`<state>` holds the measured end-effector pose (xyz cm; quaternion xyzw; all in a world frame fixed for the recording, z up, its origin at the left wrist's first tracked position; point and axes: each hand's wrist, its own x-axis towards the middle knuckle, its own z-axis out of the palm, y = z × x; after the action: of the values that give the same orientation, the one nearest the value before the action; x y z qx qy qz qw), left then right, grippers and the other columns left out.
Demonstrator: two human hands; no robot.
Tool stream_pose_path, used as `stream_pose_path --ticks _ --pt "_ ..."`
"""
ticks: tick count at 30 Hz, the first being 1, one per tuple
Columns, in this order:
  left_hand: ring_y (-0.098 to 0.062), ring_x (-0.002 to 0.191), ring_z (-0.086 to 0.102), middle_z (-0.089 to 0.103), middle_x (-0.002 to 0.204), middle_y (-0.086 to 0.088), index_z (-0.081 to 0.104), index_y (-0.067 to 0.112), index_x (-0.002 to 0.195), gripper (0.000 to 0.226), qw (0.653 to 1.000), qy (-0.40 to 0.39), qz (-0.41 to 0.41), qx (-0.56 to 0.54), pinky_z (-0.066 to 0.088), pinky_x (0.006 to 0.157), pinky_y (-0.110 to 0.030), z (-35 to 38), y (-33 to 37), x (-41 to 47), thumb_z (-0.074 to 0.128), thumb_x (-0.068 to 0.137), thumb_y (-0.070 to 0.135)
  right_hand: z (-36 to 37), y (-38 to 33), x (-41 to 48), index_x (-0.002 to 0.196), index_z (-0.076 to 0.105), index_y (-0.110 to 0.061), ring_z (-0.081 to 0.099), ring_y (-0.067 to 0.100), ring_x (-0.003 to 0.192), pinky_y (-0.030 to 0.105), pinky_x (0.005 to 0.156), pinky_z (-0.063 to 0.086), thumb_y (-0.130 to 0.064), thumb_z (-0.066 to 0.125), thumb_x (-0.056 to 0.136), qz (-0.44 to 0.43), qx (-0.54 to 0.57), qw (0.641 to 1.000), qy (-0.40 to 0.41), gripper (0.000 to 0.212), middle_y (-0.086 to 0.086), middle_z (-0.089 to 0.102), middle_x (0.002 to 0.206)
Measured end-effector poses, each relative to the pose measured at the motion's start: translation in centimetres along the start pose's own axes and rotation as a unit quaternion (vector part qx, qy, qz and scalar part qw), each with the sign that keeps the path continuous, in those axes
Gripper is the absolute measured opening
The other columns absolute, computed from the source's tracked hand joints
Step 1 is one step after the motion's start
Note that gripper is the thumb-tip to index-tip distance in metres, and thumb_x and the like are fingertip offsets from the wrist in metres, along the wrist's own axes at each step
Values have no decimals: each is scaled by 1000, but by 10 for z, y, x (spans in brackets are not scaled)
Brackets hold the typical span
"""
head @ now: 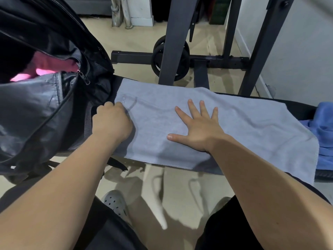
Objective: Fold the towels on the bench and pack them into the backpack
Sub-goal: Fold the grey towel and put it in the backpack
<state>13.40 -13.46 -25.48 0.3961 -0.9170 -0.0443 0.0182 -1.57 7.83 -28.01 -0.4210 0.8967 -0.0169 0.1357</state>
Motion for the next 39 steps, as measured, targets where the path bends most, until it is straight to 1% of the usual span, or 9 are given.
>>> stream_pose_path --ticks 5,11,16,19,22,26,30,35,39 --pt "-37 92 54 56 113 -19 50 11 129 40 983 14 23 -181 44 71 -42 -4 5 -3 54 89 12 0 1 -5 154 -12 -53 -28 28 151 64 117 -17 -97 19 74 -3 3 1000 1 96 -5 -24 166" --pt "-26 108 55 56 124 -7 49 27 141 54 962 -10 14 -273 44 83 -34 -16 14 -8 54 91 7 -1 5 -8 156 -4 -52 -23 27 153 63 118 -13 -87 19 85 -1 20 1000 -1 83 -6 -18 168" --pt "-13 96 63 58 129 17 52 43 133 67 873 -18 83 -480 53 82 -29 -36 50 -25 57 85 -4 -16 5 -8 156 28 -41 6 22 156 54 124 1 -69 25 99 28 170 983 58 64 -7 20 167" --pt "-13 98 68 54 139 9 52 41 133 74 799 -140 159 -563 55 88 -34 -30 73 -40 59 82 -12 -29 12 -4 143 52 -31 46 14 136 35 113 34 -57 34 103 53 348 922 160 51 -6 53 147" --pt "-20 108 71 56 139 -1 56 22 128 53 755 -245 178 -582 54 81 -26 -23 88 -50 54 91 -16 -36 20 -3 138 57 -27 55 9 117 25 97 39 -45 43 105 84 431 877 194 40 -6 60 134" --pt "-19 73 69 74 93 -11 68 16 93 16 829 -129 86 -538 53 71 -34 -19 82 -42 63 91 1 -33 26 -2 131 60 -31 56 10 118 27 100 42 -45 58 97 67 400 898 170 37 -6 58 132" --pt "-18 70 64 70 73 3 69 21 76 10 929 -31 96 -355 55 72 -37 -10 67 -36 66 86 20 -26 16 3 103 71 -39 44 15 130 33 108 38 -48 64 90 -42 279 948 146 18 -9 56 130" --pt "-16 76 61 63 78 8 64 23 78 16 960 -8 159 -231 52 69 -37 3 57 -38 72 84 36 -21 -6 15 134 62 -40 17 20 150 44 119 18 -44 49 101 -76 110 988 75 35 -5 30 162" --pt "-20 82 58 59 86 5 65 22 87 24 956 -10 228 -186 52 72 -39 12 50 -39 74 82 43 -23 -12 26 153 41 -26 23 24 148 44 115 23 -41 43 104 -53 49 994 82 51 -3 27 164"
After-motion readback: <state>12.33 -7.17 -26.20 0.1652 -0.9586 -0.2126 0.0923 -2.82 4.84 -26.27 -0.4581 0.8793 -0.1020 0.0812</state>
